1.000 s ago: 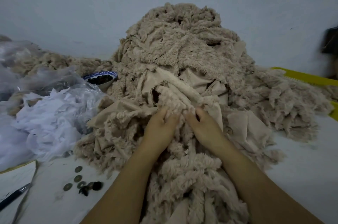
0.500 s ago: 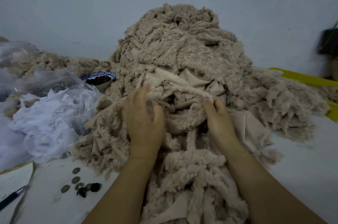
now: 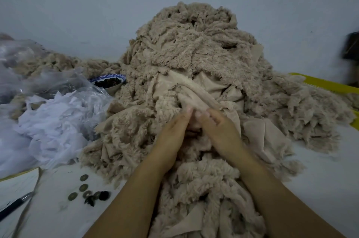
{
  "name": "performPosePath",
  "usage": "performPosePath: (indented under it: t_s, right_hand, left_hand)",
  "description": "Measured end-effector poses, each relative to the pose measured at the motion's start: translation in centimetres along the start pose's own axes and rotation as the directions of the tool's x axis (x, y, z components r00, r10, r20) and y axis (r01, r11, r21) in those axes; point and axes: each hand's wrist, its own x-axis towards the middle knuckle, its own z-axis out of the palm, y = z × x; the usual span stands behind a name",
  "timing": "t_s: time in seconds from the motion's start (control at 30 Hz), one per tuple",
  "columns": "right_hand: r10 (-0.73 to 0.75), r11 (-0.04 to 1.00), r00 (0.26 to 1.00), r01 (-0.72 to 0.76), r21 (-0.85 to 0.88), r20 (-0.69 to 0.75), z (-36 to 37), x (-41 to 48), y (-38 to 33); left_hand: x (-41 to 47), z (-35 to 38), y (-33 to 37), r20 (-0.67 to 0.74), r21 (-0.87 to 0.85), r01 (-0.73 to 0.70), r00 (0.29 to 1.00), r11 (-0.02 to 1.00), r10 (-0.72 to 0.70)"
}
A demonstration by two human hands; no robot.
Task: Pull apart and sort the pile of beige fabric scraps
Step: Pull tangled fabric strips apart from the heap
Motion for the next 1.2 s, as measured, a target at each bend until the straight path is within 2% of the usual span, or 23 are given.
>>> performPosePath:
  t_s: [0.1,0.2,0.27,0.33,0.4,0.47,0.53,0.63,0.7,0.77,0.83,0.87,0.9,0.93,0.97,1.03,1.07,1.13,1.2]
  right_hand:
    - [0.085,0.989,0.982,-0.062,-0.136,0.171,1.0,-0.3,-0.1]
    - [0.173,0.928,0.955,-0.077,-0.364,0.240,1.3,0.0,0.1]
    - [0.235,0.855,0.930,-0.060,-0.516,0.281,1.4,0.0,0.3]
    - [0.335,0.756,0.894,-0.067,-0.652,0.297,1.3,0.1,0.5]
    - [0.374,0.639,0.896,-0.061,-0.767,0.241,0.6,0.3,0.6]
    - [0.308,0.575,0.946,-0.100,-0.812,0.102,-0.3,0.5,0.3]
    - [0.167,0.593,0.985,-0.138,-0.793,-0.046,-0.9,0.4,0.3]
    - [0.028,0.705,0.980,-0.161,-0.691,-0.199,-1.2,0.2,0.6]
    - [0.016,0.801,0.955,-0.190,-0.568,-0.296,-1.3,0.2,0.8]
    - [0.037,0.871,0.939,-0.199,-0.450,-0.342,-1.5,0.2,1.0]
    - [0.055,0.918,0.950,-0.169,-0.360,-0.307,-1.7,0.4,0.9]
    - [0.063,0.932,0.962,-0.152,-0.329,-0.265,-1.7,0.5,0.7]
    - [0.069,0.944,0.975,-0.132,-0.301,-0.213,-1.7,0.5,0.6]
    - [0.071,0.957,0.985,-0.112,-0.268,-0.157,-1.6,0.4,0.4]
    - [0.074,0.969,0.992,-0.095,-0.227,-0.100,-1.5,0.3,0.2]
    - [0.073,0.987,0.997,-0.071,-0.146,0.007,-0.9,-0.1,0.0]
    - [0.061,0.991,0.997,-0.055,-0.126,0.045,-0.6,-0.2,-0.1]
    - [0.011,0.991,0.997,0.000,-0.132,0.082,-0.2,-0.4,-0.2]
    - [-0.042,0.984,0.998,0.050,-0.171,0.047,0.0,-0.5,-0.2]
  left_hand:
    - [0.1,-0.3,0.8,-0.098,-0.280,0.114,0.984,0.953,-0.146]
    - [0.7,-0.9,0.8,-0.074,-0.605,0.173,0.960,0.777,-0.271]
    - [0.8,-1.5,0.9,-0.024,-0.808,0.134,0.966,0.574,-0.258]
    - [0.9,-2.5,1.1,0.004,-0.921,0.081,0.980,0.381,-0.199]
    - [0.7,-3.4,1.2,0.045,-0.952,0.075,0.993,0.296,-0.108]
    - [0.7,-4.0,1.3,0.023,-0.944,0.039,0.998,0.328,-0.054]
    - [0.8,-3.9,1.4,0.002,-0.919,0.018,0.999,0.393,-0.041]
    - [0.9,-3.5,1.2,0.018,-0.915,0.033,0.999,0.402,-0.040]
    - [0.9,-3.5,1.0,0.013,-0.913,0.029,0.999,0.406,-0.040]
    - [0.9,-3.7,1.1,-0.021,-0.921,-0.002,0.999,0.389,-0.045]
    - [0.9,-3.9,1.2,-0.080,-0.946,-0.058,0.995,0.319,-0.058]
    - [0.9,-3.9,1.2,-0.118,-0.943,-0.094,0.991,0.320,-0.059]
    - [1.0,-3.9,1.2,-0.152,-0.920,-0.120,0.987,0.373,-0.057]
    - [1.1,-3.7,1.2,-0.164,-0.869,-0.119,0.985,0.480,-0.053]
    - [1.0,-3.5,1.1,-0.157,-0.770,-0.097,0.987,0.630,-0.041]
    - [0.5,-2.1,1.0,-0.123,-0.427,-0.016,0.992,0.904,-0.040]
    - [0.2,-1.3,0.9,-0.086,-0.252,0.032,0.995,0.967,-0.055]
    - [-0.1,-0.1,0.4,-0.084,-0.020,0.090,0.992,0.996,-0.091]
    - [0.2,0.1,-0.4,-0.216,0.019,0.094,0.972,0.995,-0.088]
